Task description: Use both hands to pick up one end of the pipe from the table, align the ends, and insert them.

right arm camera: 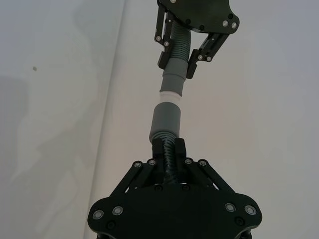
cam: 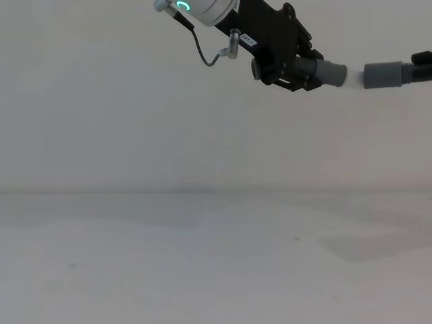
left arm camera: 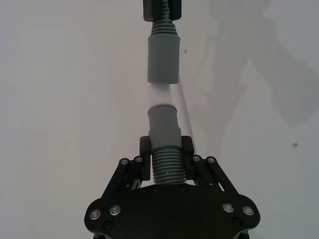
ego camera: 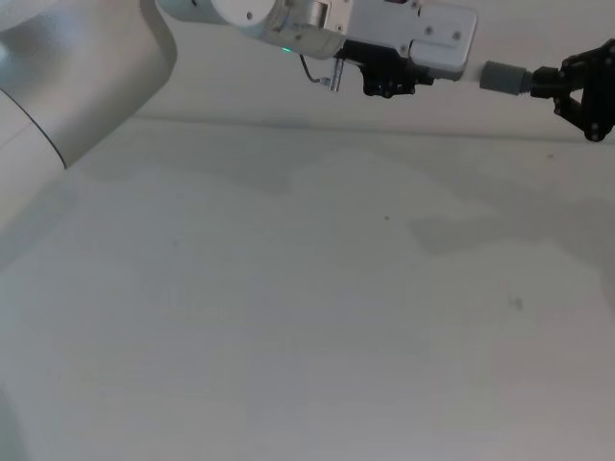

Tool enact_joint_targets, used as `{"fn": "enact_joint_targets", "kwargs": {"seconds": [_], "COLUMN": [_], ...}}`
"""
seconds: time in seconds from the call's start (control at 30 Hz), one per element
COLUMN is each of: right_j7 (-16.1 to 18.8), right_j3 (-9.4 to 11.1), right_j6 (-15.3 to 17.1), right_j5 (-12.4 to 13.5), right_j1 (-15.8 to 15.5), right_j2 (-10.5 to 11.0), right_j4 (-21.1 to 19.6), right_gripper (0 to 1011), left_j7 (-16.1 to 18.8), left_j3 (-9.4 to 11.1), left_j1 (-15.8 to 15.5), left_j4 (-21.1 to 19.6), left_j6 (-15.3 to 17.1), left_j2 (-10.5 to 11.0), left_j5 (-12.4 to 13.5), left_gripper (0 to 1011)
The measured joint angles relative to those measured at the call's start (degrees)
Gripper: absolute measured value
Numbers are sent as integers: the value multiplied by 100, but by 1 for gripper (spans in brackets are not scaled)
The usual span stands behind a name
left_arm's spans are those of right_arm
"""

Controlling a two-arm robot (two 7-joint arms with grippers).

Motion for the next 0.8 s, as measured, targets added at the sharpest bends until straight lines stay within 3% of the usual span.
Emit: {"fn": "enact_joint_targets", "kwargs": {"seconds": [0.8], "right_j7": [28], "right_j3": [-38], "right_j6": [1], "right_j5": [18], "right_j1": [43], "right_j2": [-36], "right_j4": [40], "right_gripper": [137], "left_j7": [0], "left_j3": [0], "left_j1": [0], "left_j4": [0], "left_j6": [0], "left_j2": [0], "left_j5": [-5], "left_gripper": [352]}}
